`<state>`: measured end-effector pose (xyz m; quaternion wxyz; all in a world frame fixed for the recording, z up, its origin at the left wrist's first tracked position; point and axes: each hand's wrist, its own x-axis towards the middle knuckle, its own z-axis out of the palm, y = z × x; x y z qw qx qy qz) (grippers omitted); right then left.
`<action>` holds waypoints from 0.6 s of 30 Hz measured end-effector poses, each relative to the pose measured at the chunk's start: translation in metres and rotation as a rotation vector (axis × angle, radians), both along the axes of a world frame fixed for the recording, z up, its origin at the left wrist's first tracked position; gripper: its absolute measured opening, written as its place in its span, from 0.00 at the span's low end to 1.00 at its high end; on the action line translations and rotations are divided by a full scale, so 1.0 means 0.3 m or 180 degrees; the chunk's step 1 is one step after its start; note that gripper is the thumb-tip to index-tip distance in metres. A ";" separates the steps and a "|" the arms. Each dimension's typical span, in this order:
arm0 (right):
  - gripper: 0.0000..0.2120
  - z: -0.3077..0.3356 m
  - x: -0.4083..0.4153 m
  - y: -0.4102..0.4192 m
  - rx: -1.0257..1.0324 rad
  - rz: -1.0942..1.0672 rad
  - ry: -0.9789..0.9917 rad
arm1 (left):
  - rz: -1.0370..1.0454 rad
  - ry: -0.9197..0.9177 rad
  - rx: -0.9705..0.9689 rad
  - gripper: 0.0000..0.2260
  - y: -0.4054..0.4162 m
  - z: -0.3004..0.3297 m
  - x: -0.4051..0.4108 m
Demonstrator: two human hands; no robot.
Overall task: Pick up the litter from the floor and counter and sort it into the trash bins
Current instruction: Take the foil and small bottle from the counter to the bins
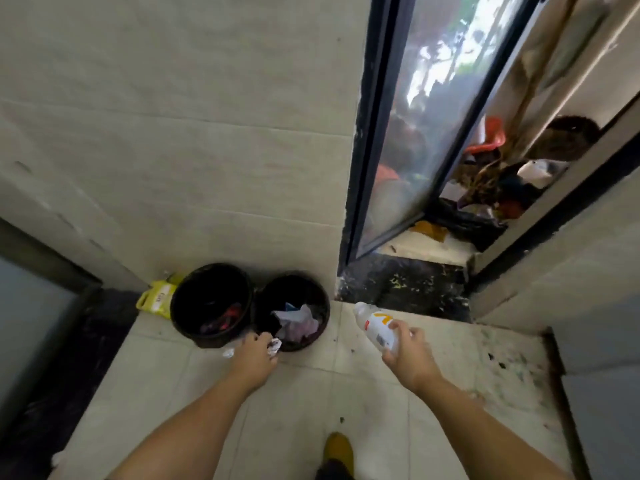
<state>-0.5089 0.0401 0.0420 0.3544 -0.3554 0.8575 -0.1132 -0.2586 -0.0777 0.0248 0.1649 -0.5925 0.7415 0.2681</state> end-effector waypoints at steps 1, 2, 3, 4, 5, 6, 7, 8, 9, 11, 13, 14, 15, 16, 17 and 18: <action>0.26 -0.052 -0.006 -0.042 0.0067 0.0063 -0.0019 | 0.0060 0.0076 0.0101 0.19 -0.028 -0.054 -0.022; 0.25 -0.106 -0.008 -0.079 0.0129 0.0091 -0.0049 | 0.0111 0.0150 0.0198 0.19 -0.052 -0.110 -0.045; 0.25 -0.161 -0.007 -0.115 0.0178 0.0071 -0.0077 | 0.0133 0.0201 0.0270 0.18 -0.080 -0.171 -0.067; 0.24 -0.217 -0.003 -0.150 0.0201 0.0055 -0.0086 | 0.0144 0.0235 0.0317 0.18 -0.111 -0.235 -0.086; 0.24 -0.274 0.006 -0.184 0.0208 0.0066 -0.0087 | 0.0131 0.0242 0.0357 0.19 -0.144 -0.304 -0.100; 0.23 -0.337 0.018 -0.216 0.0196 0.0084 -0.0085 | 0.0106 0.0241 0.0378 0.19 -0.179 -0.374 -0.114; 0.23 -0.401 0.032 -0.251 0.0168 0.0099 -0.0077 | 0.0079 0.0248 0.0380 0.19 -0.218 -0.452 -0.124; 0.23 -0.467 0.047 -0.283 0.0131 0.0095 -0.0085 | 0.0055 0.0256 0.0369 0.20 -0.258 -0.531 -0.131; 0.23 -0.530 0.061 -0.315 0.0087 0.0090 -0.0086 | 0.0032 0.0251 0.0349 0.21 -0.299 -0.611 -0.136; 0.24 -0.655 0.090 -0.368 -0.0037 0.0116 -0.0080 | -0.0025 0.0245 0.0274 0.23 -0.377 -0.770 -0.145; 0.25 -0.774 0.113 -0.412 -0.0203 0.0130 -0.0093 | 0.0008 0.0273 0.0163 0.22 -0.443 -0.927 -0.163; 0.25 -0.828 0.123 -0.427 -0.0266 0.0099 -0.0108 | 0.0083 0.0317 0.0157 0.22 -0.462 -0.999 -0.172; 0.25 -0.876 0.134 -0.439 -0.0302 0.0052 -0.0118 | 0.0171 0.0374 0.0189 0.22 -0.472 -1.066 -0.179; 0.25 -0.919 0.146 -0.447 -0.0314 0.0002 -0.0124 | 0.0233 0.0437 0.0227 0.23 -0.472 -1.128 -0.182; 0.25 -0.956 0.158 -0.451 -0.0316 -0.0038 -0.0118 | 0.0264 0.0506 0.0274 0.25 -0.466 -1.183 -0.183; 0.25 -0.984 0.168 -0.449 -0.0321 -0.0065 -0.0110 | 0.0284 0.0594 0.0319 0.28 -0.457 -1.226 -0.183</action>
